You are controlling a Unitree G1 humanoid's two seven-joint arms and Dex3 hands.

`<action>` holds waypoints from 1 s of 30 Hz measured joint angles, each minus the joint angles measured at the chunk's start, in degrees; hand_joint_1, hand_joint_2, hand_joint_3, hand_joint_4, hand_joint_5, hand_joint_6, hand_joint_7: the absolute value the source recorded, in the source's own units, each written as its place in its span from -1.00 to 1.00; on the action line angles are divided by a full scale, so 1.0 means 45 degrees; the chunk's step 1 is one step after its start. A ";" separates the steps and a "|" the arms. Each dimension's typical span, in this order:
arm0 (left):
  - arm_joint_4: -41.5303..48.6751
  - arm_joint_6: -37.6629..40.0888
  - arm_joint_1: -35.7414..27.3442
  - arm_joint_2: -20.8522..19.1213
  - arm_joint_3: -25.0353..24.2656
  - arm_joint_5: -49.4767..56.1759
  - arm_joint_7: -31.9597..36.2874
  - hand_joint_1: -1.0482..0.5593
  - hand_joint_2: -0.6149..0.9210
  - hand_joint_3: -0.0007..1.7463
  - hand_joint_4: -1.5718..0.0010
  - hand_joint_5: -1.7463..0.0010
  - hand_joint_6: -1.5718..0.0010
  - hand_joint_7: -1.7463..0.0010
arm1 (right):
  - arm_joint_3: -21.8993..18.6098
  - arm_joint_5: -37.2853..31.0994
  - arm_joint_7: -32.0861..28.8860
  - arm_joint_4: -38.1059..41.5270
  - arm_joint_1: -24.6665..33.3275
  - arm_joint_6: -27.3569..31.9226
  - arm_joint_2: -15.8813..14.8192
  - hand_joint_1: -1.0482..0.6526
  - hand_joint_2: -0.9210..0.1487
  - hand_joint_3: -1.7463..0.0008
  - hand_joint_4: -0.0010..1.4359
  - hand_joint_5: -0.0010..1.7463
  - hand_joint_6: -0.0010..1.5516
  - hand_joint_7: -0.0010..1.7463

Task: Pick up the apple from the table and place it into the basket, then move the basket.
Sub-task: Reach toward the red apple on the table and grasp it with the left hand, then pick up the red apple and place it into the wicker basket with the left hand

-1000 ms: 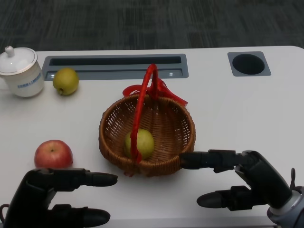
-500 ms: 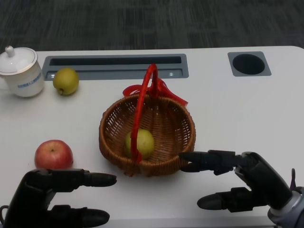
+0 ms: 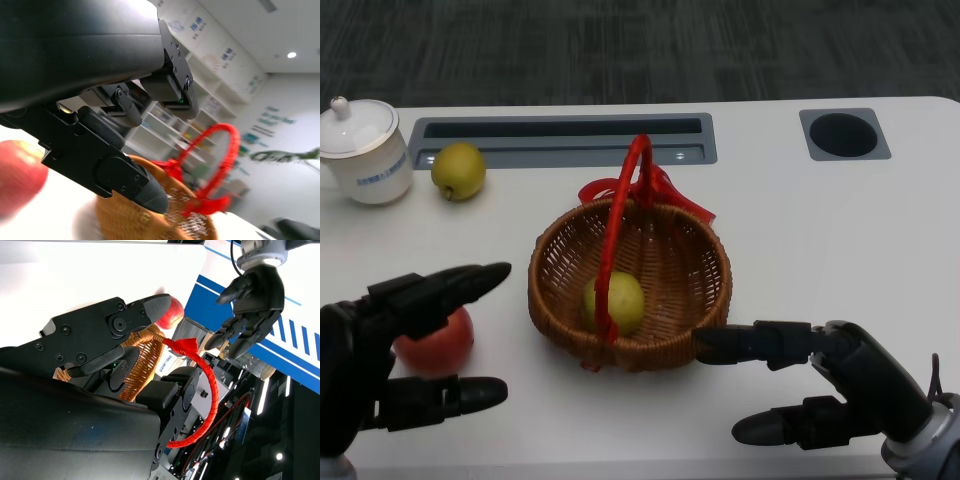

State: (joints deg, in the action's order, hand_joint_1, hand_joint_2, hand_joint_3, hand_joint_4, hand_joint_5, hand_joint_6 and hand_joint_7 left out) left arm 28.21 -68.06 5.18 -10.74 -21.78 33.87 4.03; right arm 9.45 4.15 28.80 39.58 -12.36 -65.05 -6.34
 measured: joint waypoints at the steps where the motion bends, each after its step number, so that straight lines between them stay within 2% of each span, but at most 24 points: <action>1: 0.0100 0.0283 0.0108 -0.0194 0.0048 0.0708 0.0799 -0.69 0.69 -1.00 0.23 1.00 0.34 1.00 | -0.0001 -0.0020 -0.0009 0.0000 0.0001 -0.0004 0.0000 -0.26 -0.77 1.00 0.21 -1.00 -0.10 -0.99; 6: 0.0873 0.2369 0.0605 -0.1374 0.1343 0.3369 0.4157 -0.79 0.73 -0.99 0.40 1.00 0.51 1.00 | -0.0002 -0.0044 -0.0027 0.0001 0.0002 -0.0023 0.0003 -0.26 -0.76 1.00 0.21 -1.00 -0.09 -0.99; 10: 0.1820 0.3793 0.1053 -0.2238 0.3066 0.4415 0.5707 -0.82 0.73 -1.00 0.53 1.00 0.56 1.00 | 0.0000 -0.0052 -0.0030 -0.0002 0.0004 -0.0016 0.0002 -0.26 -0.77 1.00 0.21 -1.00 -0.08 -0.99; 15: 0.3338 0.5347 0.1923 -0.2907 0.4988 0.4636 0.6148 -0.90 0.69 -1.00 0.65 0.99 0.57 0.99 | -0.0007 -0.0140 -0.0097 -0.0032 0.0007 -0.0007 -0.0014 -0.27 -0.78 1.00 0.21 -1.00 -0.07 -0.99; 20: 0.4949 0.6649 0.2774 -0.3089 0.6554 0.4522 0.6291 -0.94 0.68 -0.99 0.72 1.00 0.64 1.00 | -0.0017 -0.0278 -0.0136 -0.0151 0.0037 0.0036 -0.0070 -0.28 -0.78 1.00 0.20 -1.00 -0.06 -0.99; 24: 0.5958 0.7500 0.3486 -0.3150 0.7525 0.4451 0.6536 -0.96 0.71 -0.99 0.75 1.00 0.68 1.00 | -0.0024 -0.0342 -0.0202 -0.0167 0.0047 0.0025 -0.0081 -0.28 -0.79 1.00 0.20 -1.00 -0.06 -1.00; 30: 0.7498 0.7969 0.4409 -0.3237 0.8556 0.4075 0.6878 -0.91 0.70 -1.00 0.69 0.97 0.67 0.99 | -0.0018 -0.0342 -0.0241 -0.0184 0.0069 0.0022 -0.0084 -0.29 -0.79 1.00 0.21 -1.00 -0.05 -0.99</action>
State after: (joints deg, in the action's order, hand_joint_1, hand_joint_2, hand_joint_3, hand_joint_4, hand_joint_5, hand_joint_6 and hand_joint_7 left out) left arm 61.95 -32.20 25.02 -25.31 16.72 52.20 34.98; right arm 9.37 2.61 27.72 38.75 -12.05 -64.95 -6.72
